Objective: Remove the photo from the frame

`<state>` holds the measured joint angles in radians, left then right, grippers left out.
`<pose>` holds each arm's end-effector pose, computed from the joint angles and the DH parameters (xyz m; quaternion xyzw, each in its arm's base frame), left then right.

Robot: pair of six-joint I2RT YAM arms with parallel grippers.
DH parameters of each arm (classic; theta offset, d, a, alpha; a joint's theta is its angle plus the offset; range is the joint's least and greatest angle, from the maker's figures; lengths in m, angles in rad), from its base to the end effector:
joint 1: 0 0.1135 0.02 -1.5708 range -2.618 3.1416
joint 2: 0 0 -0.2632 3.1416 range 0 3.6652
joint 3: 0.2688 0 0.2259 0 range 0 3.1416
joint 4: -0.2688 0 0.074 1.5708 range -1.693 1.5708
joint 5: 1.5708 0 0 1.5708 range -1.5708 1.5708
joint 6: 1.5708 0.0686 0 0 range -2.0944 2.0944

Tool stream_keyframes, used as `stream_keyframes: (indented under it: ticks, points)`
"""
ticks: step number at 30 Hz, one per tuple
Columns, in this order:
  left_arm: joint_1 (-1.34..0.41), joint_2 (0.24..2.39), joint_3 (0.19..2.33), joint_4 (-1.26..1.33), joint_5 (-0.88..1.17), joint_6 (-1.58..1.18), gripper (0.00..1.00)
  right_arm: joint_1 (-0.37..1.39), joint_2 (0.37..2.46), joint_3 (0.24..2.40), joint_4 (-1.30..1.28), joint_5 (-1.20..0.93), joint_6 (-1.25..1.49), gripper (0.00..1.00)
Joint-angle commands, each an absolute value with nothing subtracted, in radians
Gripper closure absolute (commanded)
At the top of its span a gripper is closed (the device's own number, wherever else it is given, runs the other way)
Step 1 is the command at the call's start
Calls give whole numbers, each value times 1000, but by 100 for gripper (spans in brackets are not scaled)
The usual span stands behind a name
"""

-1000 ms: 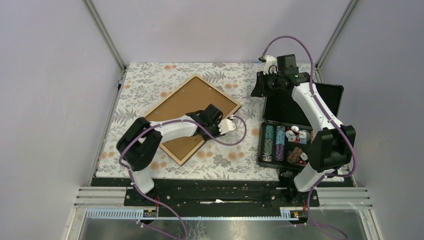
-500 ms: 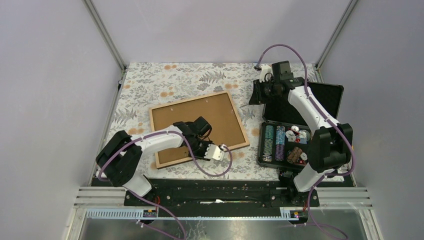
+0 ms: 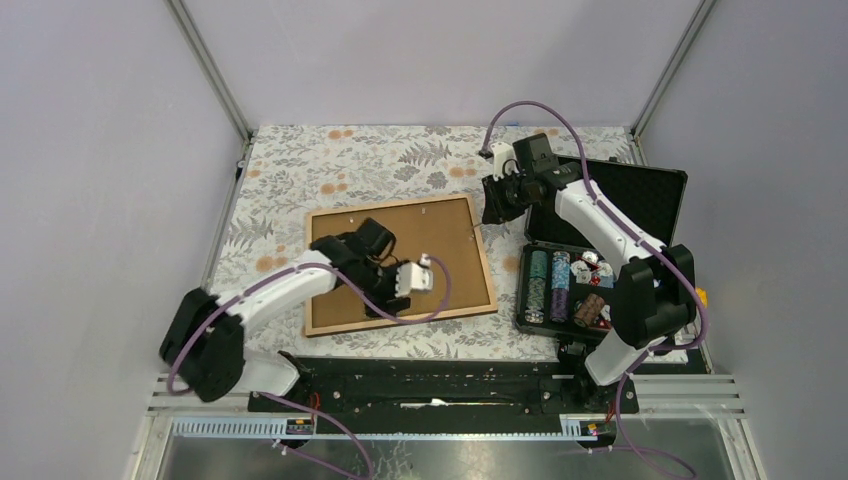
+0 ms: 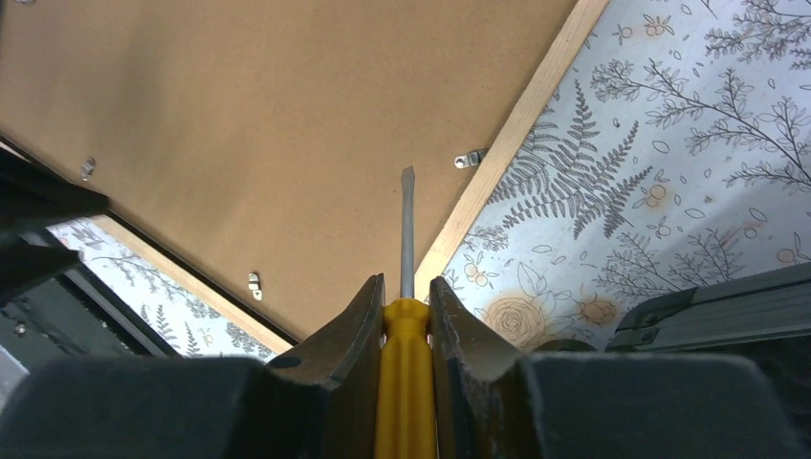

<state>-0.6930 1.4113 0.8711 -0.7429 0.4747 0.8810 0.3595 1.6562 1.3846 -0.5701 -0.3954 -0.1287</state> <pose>0.1601 -0.1737 0.1833 0.7051 0.6552 -0.2186 0.1606 0.3275 0.1513 0.2727 -0.2893 0.8720 0.2225 0.3261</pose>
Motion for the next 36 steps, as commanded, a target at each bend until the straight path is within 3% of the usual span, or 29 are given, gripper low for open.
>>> stream_keyframes:
  ticks: [1,2,3,4,7,11,13,17,20,32,36]
  points:
    - [-625,1186,873,-553,554,608,26,364,1638,1376,-549,-352,-164,100]
    - [-613,1141,857,-511,543,555,11,364,1635,1376,-548,-351,-166,100]
    - [-604,1121,860,-491,526,508,3,364,1633,1376,-550,-351,-167,100]
    - [-602,1124,873,-486,491,424,2,364,1631,1377,-549,-350,-168,100]
    - [-600,1176,909,-518,413,294,1,364,1628,1376,-552,-348,-169,100]
    - [-614,1294,950,-701,586,463,1,365,1623,1365,-550,-350,-169,100]
    - [-642,1277,899,-656,592,456,1,367,1620,1355,-549,-350,-171,100]
    - [-756,1162,773,-502,424,485,1,378,1628,1338,-548,-343,-176,100]
    - [-809,1194,756,-489,359,520,1,392,1639,1320,-535,-334,-175,100]
    - [-859,1320,728,-382,296,600,32,476,1681,1292,-492,-173,-218,100]
    - [-866,1352,717,-354,282,606,33,490,1697,1283,-480,-118,-227,100]
